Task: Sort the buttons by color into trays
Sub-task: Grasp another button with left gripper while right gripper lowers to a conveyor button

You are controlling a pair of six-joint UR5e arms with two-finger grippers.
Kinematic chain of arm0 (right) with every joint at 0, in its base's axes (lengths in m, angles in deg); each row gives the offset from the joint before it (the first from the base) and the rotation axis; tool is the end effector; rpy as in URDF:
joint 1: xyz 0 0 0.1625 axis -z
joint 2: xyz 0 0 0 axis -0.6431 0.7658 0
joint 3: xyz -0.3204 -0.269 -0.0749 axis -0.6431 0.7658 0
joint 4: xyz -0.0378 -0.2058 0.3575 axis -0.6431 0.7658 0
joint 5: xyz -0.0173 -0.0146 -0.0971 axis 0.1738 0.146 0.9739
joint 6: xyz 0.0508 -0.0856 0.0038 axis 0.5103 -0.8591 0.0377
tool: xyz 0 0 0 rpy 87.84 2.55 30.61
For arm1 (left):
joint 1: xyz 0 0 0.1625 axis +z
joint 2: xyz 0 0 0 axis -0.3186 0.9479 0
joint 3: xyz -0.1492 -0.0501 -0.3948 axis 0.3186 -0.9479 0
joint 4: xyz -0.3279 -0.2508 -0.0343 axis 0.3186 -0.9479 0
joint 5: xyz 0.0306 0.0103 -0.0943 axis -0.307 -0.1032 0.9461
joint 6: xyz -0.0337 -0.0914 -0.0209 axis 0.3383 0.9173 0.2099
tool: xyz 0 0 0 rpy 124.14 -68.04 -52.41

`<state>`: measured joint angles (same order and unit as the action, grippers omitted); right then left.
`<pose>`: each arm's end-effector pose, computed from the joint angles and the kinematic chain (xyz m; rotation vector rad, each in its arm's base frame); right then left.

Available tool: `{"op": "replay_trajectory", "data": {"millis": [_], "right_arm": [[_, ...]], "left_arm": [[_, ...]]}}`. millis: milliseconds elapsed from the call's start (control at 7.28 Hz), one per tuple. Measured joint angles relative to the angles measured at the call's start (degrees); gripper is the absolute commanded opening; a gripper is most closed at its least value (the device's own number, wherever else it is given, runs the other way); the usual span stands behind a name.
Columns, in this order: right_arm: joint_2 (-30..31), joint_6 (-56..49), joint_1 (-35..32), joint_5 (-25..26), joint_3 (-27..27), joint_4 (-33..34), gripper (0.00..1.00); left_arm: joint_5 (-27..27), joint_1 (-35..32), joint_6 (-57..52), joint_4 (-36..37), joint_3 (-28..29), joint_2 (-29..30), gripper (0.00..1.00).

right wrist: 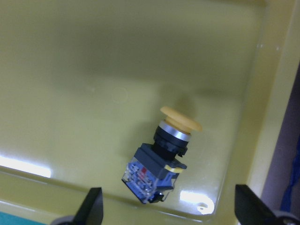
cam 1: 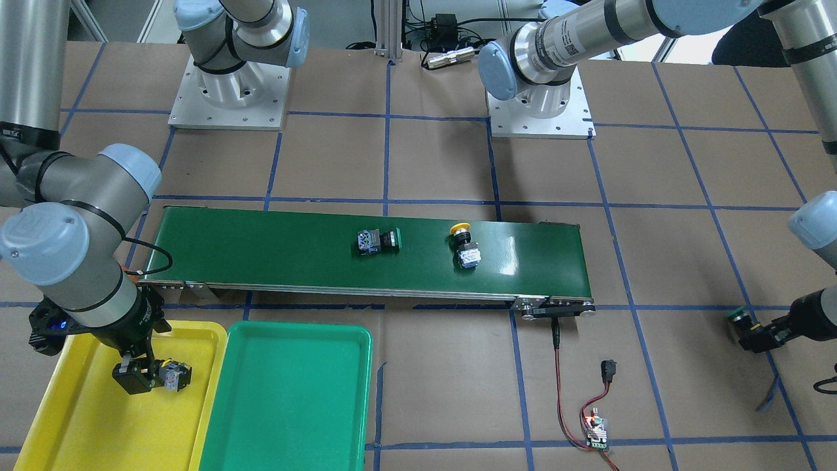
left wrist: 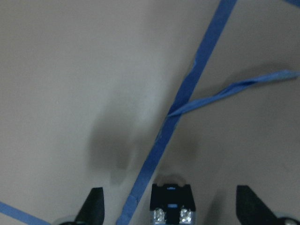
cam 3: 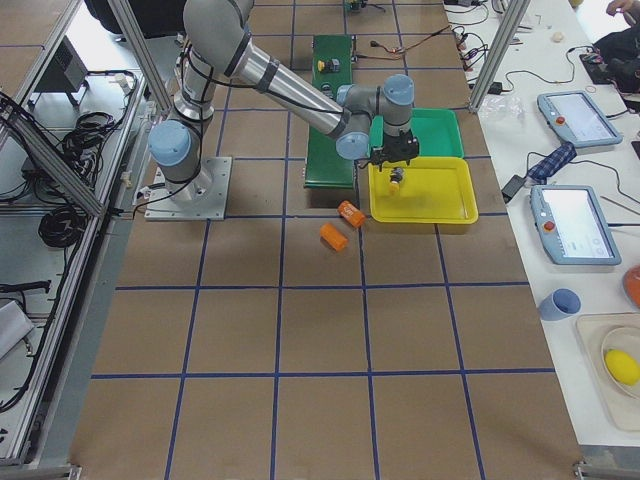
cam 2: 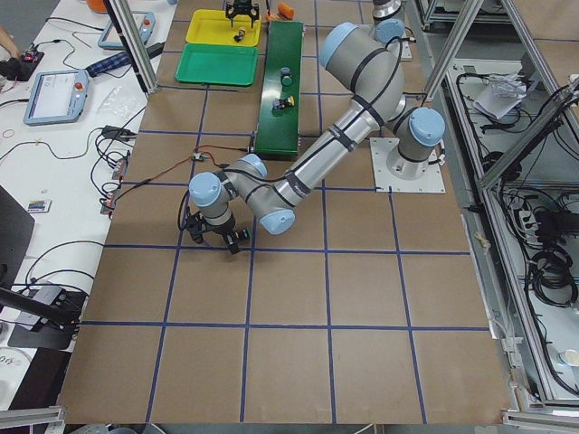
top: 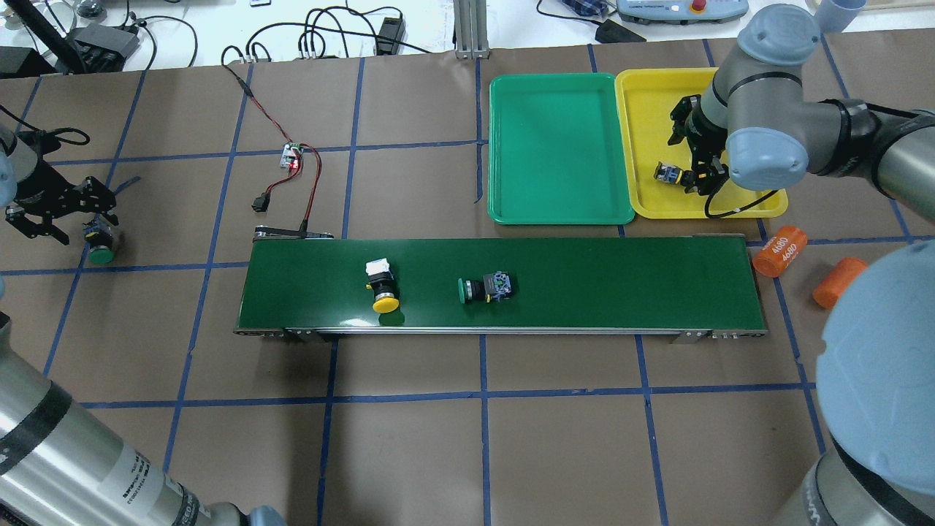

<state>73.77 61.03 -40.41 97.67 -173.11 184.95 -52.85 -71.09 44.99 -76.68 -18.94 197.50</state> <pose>0.0302 -0.6430 0.2428 1.9648 2.3069 -0.1729 0.3221 -0.6296 0.1807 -0.6863 3.0415 0.1411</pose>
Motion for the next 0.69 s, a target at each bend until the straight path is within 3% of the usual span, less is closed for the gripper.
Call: {"op": "replay_trajectory", "data": {"millis": [137,275,687], "right_arm": [[1.77,0.86,-0.98,0.04,-0.09,-0.69,1.00],[3.97,3.02,-3.00,0.13,-0.17,-2.39,1.00],[13.08,11.27,-10.79,0.06,-3.03,-10.63,1.00]], "left_arm": [[0.09,0.12,-0.01,-0.28,-1.19,-0.69,0.07],[0.16,0.05,-0.02,-0.94,-1.73,-1.35,0.00],[1.65,-0.39,0.27,-6.13,-1.91,-4.35,0.00]]}}
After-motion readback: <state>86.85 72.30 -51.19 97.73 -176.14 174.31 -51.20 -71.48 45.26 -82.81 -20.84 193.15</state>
